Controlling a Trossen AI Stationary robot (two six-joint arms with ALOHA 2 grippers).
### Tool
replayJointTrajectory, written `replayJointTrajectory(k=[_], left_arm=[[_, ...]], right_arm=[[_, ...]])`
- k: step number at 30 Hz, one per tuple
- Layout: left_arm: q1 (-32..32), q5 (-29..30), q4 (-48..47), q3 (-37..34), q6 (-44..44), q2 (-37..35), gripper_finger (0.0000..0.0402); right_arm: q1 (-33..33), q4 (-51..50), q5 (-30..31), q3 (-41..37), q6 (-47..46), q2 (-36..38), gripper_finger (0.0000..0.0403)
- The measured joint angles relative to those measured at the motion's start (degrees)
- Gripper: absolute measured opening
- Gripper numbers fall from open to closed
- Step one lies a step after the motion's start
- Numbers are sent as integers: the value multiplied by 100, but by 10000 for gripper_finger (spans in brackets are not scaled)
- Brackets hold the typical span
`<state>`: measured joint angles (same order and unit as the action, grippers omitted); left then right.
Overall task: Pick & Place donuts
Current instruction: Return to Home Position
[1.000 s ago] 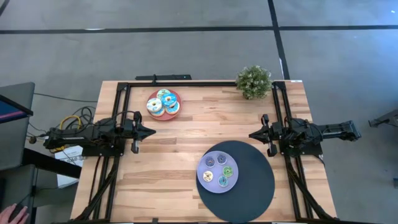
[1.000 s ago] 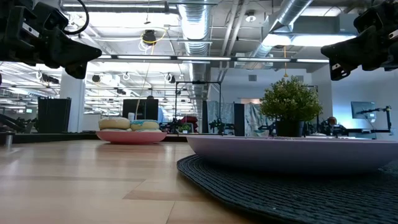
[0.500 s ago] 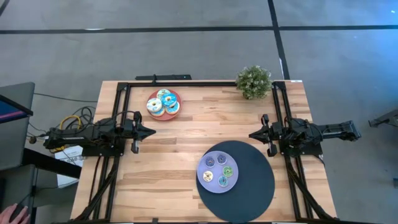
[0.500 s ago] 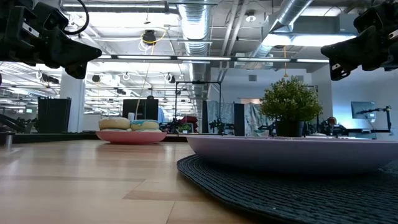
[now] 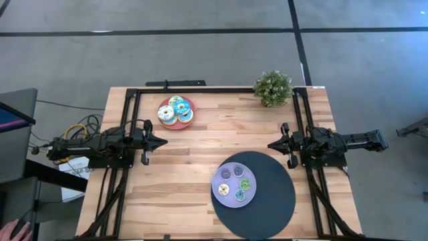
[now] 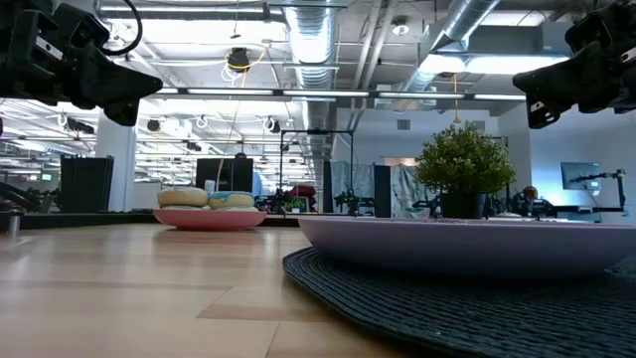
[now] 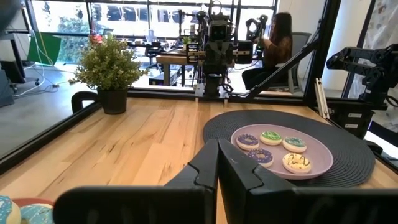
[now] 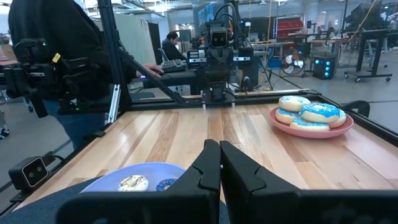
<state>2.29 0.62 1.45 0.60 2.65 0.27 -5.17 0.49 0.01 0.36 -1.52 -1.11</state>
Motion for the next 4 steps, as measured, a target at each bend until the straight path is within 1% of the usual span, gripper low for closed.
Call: replayJointTrajectory(k=[4], left_arm=[[1, 0, 0, -1, 1, 0, 0]], right_arm=[[-1, 1, 0, 0, 0, -1, 0]])
